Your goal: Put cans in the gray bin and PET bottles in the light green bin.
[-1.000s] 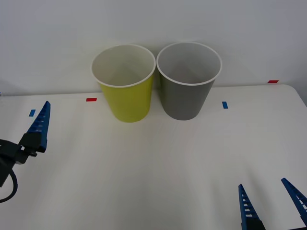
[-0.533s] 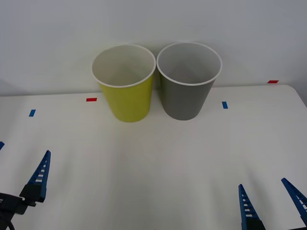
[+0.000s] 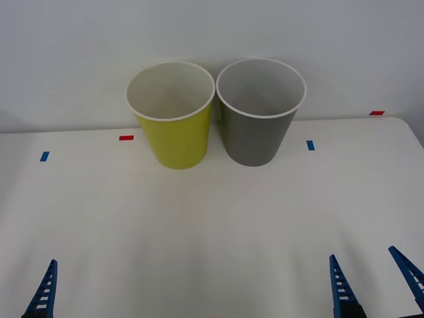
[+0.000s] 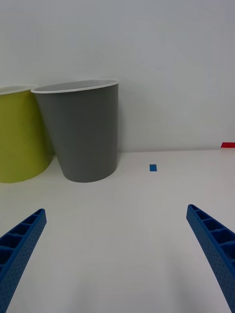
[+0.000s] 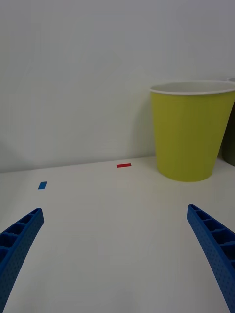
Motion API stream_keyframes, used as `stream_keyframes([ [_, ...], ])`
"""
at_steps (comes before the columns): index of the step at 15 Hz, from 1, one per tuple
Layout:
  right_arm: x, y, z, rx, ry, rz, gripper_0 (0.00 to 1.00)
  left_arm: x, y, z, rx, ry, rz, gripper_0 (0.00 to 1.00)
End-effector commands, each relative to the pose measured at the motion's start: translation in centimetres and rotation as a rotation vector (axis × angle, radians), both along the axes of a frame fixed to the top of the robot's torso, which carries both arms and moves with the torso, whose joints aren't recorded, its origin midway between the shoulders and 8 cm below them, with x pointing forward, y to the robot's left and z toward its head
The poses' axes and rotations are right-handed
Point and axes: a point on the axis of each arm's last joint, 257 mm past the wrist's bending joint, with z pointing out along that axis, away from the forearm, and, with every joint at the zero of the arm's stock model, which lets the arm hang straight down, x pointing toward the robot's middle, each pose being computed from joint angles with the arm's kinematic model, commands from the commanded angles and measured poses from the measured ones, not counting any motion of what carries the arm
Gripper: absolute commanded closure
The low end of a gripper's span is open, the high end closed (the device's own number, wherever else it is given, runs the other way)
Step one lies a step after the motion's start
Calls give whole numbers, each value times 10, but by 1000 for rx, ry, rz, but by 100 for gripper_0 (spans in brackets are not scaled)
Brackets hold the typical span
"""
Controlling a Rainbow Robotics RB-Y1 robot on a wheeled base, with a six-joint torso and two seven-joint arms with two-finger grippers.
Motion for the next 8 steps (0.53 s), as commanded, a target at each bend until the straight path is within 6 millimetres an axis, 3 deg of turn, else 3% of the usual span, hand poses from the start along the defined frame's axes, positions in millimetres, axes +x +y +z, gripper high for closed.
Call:
stream_keyframes([
  [1, 0, 0, 0, 0, 0, 0, 0, -20, 5, -19, -23, 16, 21, 0],
  [3, 0, 0, 0, 0, 0, 0, 0, -29, 1, -30, -41, 32, 21, 0],
  [8, 0, 0, 0, 0, 0, 0, 0, -35, 1, -33, -38, 50, 23, 0],
])
